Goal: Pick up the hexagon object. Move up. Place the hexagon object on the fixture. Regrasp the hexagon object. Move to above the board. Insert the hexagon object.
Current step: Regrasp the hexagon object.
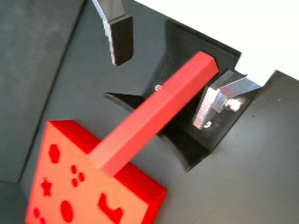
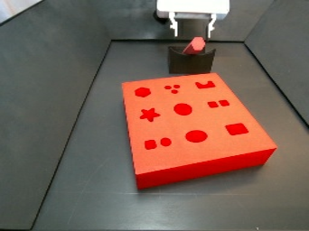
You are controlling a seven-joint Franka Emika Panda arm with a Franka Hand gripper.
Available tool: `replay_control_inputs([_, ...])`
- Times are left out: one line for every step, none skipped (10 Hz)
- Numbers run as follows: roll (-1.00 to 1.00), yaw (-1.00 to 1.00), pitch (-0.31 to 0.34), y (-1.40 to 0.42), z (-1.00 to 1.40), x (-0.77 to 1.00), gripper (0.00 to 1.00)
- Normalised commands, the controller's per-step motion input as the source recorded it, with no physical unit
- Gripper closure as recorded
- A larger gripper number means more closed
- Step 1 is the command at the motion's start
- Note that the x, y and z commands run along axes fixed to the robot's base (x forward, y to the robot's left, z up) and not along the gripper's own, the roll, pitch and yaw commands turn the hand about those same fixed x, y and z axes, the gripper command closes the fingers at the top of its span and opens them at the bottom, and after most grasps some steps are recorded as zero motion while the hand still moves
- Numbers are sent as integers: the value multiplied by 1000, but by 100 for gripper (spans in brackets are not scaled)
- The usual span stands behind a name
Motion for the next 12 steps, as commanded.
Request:
replay_control_inputs([50, -40, 57, 1, 702, -31, 0])
replay_control_inputs([49, -41, 48, -1, 521, -33, 0])
replay_control_inputs([56, -40, 39, -1, 278, -35, 0])
replay_control_inputs([1000, 12, 53, -1000, 902, 2, 0])
replay_control_inputs([1000, 13, 51, -1000, 861, 6, 0])
replay_control_inputs([1000, 12, 43, -1000, 839, -17, 0])
replay_control_inputs([1000, 11, 34, -1000, 804, -44, 0])
replay_control_inputs([1000, 10, 27, -1000, 727, -60, 0])
replay_control_inputs([1000, 10, 25, -1000, 650, -62, 0])
replay_control_inputs([1000, 10, 23, -1000, 551, -64, 0])
replay_control_inputs([1000, 10, 19, -852, 335, -55, 0])
replay_control_inputs([1000, 11, 16, -652, 216, -45, 0])
